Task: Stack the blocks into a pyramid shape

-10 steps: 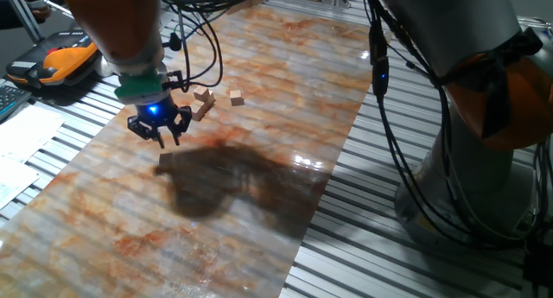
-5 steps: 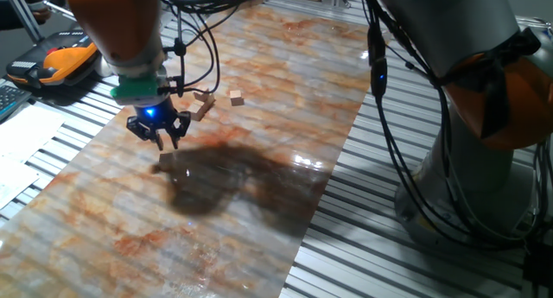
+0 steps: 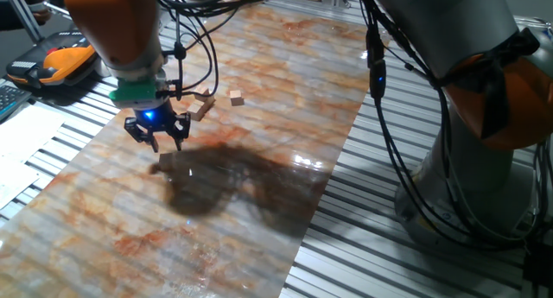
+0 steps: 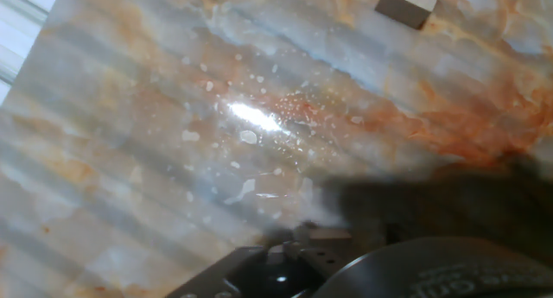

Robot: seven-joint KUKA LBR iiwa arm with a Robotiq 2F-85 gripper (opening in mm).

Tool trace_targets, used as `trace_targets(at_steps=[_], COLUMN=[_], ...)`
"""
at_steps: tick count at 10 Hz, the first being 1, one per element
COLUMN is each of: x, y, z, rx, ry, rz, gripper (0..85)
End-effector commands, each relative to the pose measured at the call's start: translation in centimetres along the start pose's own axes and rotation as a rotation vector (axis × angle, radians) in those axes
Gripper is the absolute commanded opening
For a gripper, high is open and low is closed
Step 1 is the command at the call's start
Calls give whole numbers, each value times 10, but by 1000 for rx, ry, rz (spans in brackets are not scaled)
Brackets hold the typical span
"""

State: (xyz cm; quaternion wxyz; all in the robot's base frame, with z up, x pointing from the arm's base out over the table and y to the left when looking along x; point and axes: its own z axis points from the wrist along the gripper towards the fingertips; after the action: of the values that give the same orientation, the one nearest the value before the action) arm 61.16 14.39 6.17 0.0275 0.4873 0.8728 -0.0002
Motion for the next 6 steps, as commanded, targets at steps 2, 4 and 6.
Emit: trace_targets(at_steps=[2, 4, 6], x=[1, 2, 4], y=[0, -1, -2], z=[2, 6, 10], rx=[-10, -9, 6], ry=[6, 2, -16], rz=[-21, -25, -26], gripper=[510, 510, 510])
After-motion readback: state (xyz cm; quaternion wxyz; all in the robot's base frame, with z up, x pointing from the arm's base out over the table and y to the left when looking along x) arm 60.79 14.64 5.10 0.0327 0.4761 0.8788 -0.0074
